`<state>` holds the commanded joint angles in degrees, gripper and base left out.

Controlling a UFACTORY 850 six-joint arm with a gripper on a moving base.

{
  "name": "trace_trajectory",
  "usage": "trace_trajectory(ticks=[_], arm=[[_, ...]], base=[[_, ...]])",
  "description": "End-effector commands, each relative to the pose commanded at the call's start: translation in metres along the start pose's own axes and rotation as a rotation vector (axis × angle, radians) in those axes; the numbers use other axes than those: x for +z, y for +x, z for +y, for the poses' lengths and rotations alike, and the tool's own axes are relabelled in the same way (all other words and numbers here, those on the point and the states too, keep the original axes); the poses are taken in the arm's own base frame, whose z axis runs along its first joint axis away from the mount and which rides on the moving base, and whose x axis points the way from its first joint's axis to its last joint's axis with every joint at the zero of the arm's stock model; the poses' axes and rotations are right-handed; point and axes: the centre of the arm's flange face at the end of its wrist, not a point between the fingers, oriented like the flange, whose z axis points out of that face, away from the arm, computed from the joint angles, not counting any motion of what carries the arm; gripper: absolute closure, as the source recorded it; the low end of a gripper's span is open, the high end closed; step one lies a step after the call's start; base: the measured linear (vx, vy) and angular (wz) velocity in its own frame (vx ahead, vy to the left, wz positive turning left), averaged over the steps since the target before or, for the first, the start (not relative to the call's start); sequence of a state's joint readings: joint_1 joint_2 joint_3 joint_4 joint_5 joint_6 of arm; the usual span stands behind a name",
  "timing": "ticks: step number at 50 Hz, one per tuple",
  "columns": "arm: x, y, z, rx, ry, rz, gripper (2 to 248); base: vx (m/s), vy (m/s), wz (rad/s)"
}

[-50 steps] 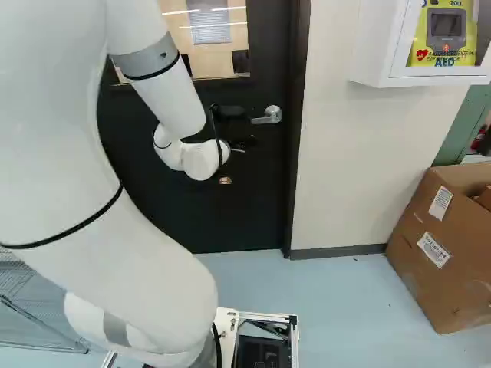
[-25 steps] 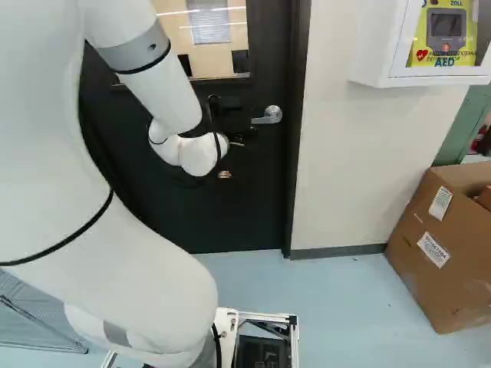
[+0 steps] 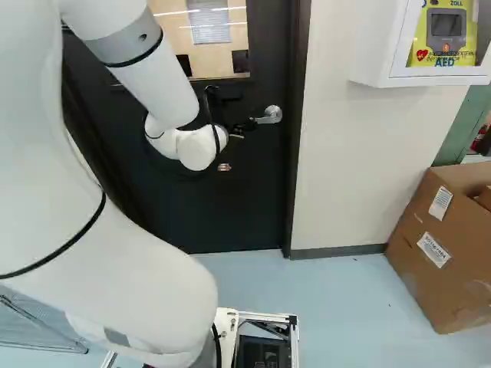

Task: Open the door and move inside

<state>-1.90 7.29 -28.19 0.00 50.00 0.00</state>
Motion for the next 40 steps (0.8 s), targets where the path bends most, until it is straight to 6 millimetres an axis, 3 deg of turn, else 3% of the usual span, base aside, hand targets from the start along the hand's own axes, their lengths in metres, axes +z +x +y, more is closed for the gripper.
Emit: trace_trajectory(ticks=[25, 40], arm=[[0.029, 0.029, 0.011, 0.001, -0.024, 0.054, 3], [0.053, 0.035, 0.018, 0.002, -0.040, 0.059, 3]], base=[[0.000, 0.000, 0.000], [0.000, 0.000, 0.000]])
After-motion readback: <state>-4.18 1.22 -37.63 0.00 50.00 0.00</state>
